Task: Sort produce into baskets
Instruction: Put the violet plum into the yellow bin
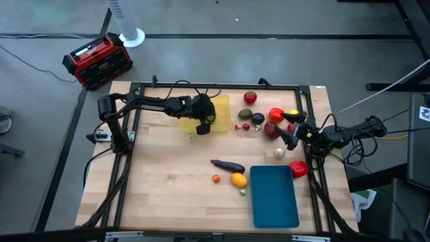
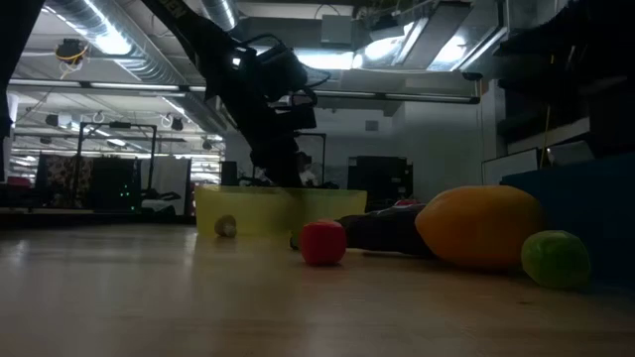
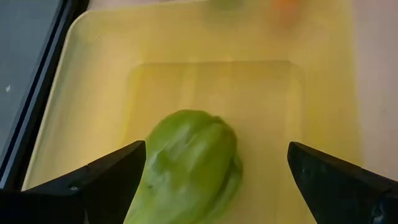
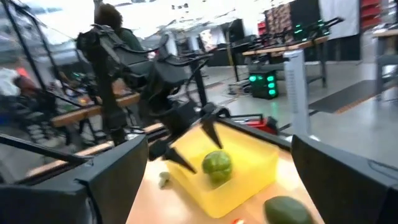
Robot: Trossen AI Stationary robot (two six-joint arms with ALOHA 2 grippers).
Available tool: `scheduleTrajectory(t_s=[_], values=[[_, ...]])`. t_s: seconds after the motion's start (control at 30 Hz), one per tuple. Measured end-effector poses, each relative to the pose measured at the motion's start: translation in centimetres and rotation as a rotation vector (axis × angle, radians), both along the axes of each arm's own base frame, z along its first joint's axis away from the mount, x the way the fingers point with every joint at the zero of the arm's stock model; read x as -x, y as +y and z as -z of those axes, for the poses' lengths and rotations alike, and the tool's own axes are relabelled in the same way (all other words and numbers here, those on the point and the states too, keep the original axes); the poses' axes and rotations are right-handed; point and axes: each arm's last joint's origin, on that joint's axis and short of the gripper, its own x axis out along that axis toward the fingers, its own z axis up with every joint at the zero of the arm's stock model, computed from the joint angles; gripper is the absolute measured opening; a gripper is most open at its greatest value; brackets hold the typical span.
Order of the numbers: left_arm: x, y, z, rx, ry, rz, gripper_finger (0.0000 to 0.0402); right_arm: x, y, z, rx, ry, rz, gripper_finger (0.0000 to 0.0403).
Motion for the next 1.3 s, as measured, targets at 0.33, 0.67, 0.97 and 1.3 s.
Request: scheduleTrajectory(t_s=[0.33,0.67,0.97,1.3], values=[[-1.8,-0.3,-2.6,0.062,-0.137,-0.096,0.0389,-2.7,0.5,-4.1,0.086,0.237,0.111,0.0390],[-2.9,0.0,-4.9,0.096,-0.241,-0.158,0.0389,-6.4,-2.3,-6.2,-0.008,0.598,0.156,0.0390],[-3.0,-0.4,-4.9,0.119,-0.247,-0.172,0.0389,-9.6,-6.9,-2.6,-0.160,0.883,0.069,0.0390],[-3.4,-1.9,-4.9,0.122,-0.243,-0.128,0.0389,-11.6,-10.7,1.8,-0.291,1.066,0.035,0.0390]])
